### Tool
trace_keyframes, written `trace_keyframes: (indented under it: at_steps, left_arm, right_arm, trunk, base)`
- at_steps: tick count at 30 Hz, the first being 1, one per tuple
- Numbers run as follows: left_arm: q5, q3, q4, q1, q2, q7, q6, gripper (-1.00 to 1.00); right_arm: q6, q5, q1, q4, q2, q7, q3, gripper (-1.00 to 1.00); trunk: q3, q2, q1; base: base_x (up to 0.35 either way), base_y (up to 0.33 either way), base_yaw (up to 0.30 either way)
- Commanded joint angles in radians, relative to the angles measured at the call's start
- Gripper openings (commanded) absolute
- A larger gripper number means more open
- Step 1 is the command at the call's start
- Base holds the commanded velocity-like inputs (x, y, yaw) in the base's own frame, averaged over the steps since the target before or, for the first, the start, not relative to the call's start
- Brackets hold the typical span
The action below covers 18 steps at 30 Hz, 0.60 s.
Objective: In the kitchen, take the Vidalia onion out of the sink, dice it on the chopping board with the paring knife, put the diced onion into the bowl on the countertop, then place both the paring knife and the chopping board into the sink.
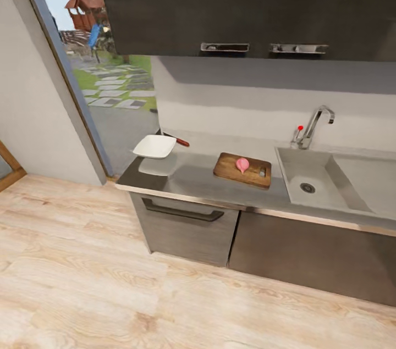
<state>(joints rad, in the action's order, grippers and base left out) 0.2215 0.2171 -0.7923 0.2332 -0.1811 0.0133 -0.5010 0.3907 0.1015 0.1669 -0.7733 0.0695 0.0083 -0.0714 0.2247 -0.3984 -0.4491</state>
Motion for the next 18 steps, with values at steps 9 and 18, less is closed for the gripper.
trace_keyframes:
  at_steps: [9, 18]
  left_arm:
    - [0.01, 0.005, -0.001, 0.0, -0.001, -0.001, -0.002, 1.0]
    - [0.01, 0.005, 0.003, 0.0, -0.001, -0.001, -0.002, 1.0]
  right_arm:
    - [0.002, 0.011, 0.0, -0.001, 0.001, 0.001, -0.004, 1.0]
    - [0.002, 0.011, 0.0, -0.001, 0.001, 0.001, -0.004, 1.0]
  trunk:
    - [-0.008, -0.002, -0.001]
    - [-0.018, -0.002, -0.001]
  base:
    - [0.111, 0.279, -0.153]
    - [0.11, 0.279, -0.165]
